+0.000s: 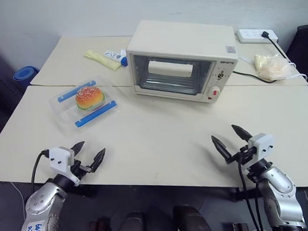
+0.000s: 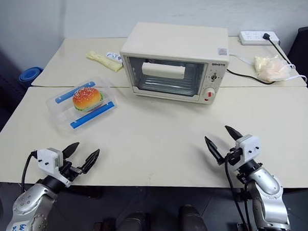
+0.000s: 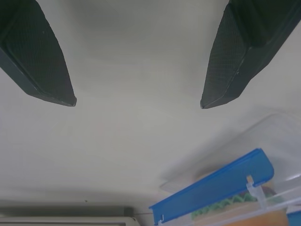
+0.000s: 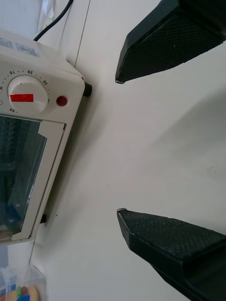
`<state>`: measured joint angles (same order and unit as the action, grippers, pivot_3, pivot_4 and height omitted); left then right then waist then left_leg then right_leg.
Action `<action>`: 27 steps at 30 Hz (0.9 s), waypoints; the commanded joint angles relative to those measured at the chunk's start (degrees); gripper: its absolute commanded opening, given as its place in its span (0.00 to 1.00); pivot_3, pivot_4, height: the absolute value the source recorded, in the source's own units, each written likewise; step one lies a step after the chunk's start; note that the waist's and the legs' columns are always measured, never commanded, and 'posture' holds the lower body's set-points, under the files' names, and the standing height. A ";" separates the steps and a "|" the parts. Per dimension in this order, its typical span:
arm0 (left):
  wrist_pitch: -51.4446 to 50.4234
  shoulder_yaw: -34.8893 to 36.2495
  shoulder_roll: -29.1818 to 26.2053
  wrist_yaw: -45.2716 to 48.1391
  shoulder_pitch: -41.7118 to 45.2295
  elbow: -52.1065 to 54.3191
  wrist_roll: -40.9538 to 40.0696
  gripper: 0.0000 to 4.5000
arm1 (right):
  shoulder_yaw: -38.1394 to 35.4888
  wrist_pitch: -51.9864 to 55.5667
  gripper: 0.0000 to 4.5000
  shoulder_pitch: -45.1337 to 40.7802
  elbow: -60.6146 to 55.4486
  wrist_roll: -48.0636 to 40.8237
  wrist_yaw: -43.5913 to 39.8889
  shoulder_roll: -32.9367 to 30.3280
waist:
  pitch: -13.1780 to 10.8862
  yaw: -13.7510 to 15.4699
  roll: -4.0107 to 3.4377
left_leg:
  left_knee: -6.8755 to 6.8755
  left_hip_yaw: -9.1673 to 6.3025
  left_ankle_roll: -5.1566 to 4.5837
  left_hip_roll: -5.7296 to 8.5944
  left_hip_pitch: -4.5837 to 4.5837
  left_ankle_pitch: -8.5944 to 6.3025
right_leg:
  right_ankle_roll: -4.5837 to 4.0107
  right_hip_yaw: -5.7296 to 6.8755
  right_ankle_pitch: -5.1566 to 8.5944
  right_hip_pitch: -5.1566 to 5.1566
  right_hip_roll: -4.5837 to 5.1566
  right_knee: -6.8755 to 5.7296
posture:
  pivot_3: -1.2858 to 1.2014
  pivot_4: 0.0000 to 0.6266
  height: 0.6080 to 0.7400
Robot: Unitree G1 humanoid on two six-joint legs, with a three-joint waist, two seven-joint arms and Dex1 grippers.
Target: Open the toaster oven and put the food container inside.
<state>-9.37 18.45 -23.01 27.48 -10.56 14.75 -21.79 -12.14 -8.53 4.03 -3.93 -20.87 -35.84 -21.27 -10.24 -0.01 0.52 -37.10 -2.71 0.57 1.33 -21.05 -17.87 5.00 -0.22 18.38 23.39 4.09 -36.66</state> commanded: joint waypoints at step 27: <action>-17.95 1.26 -17.18 20.89 23.58 1.29 -23.89 1.00 | 8.82 25.73 0.99 -43.42 6.73 -4.66 -0.55 0.49 | -0.02 -0.93 -0.03 | -0.01 0.03 0.25 0.02 -0.28 0.11 | -0.04 0.02 0.02 0.30 0.00 -0.17 | 0.52 0.24 1.00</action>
<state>-27.76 19.28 -40.10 48.70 13.70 13.51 -45.89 -2.62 18.66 -38.30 4.22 -25.17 -35.62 -20.95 -10.26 -0.94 0.49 -37.11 -2.67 0.80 1.34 -21.34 -17.77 4.97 -0.21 18.39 23.69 4.09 -36.84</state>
